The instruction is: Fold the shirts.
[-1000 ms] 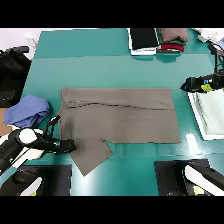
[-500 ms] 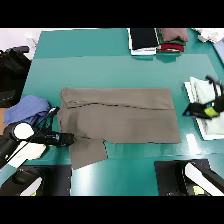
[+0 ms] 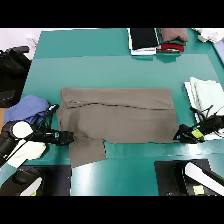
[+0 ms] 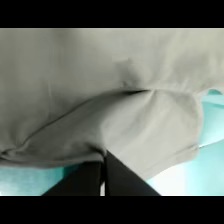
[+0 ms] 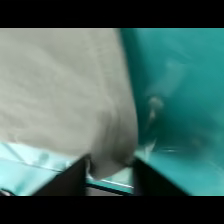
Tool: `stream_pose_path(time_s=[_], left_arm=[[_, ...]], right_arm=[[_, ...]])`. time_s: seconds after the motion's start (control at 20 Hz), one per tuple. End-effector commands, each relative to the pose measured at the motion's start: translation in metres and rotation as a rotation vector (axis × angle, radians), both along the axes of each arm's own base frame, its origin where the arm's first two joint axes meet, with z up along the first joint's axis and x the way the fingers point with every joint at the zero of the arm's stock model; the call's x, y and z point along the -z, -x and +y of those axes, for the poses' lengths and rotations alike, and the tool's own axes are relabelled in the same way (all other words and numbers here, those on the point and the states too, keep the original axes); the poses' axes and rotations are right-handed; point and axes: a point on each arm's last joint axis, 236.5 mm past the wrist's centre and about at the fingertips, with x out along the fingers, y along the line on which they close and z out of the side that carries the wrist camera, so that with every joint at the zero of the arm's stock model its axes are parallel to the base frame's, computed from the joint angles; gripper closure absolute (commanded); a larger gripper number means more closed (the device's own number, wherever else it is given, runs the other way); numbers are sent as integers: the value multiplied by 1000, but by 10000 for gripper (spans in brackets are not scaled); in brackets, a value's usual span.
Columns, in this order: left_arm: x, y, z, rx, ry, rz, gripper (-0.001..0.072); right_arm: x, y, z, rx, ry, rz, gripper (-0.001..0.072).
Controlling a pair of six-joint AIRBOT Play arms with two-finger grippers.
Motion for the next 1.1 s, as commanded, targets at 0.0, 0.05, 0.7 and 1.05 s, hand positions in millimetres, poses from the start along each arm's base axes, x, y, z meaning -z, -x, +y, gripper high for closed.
stream_pose_path(time_s=[0.0, 0.05, 0.7, 1.05], left_arm=[[4, 16, 7, 69, -37, 41, 676], [4, 22, 12, 85, -56, 54, 676], [-71, -36, 41, 98, -202, -228, 676], [-63, -173, 70, -36, -297, -345, 675]], right_arm=[[5, -5, 10, -86, 11, -7, 584], [0, -12, 11, -109, 26, -38, 665], [-107, -77, -28, -156, 263, -391, 692], [-106, -185, -21, -217, 246, -439, 692]])
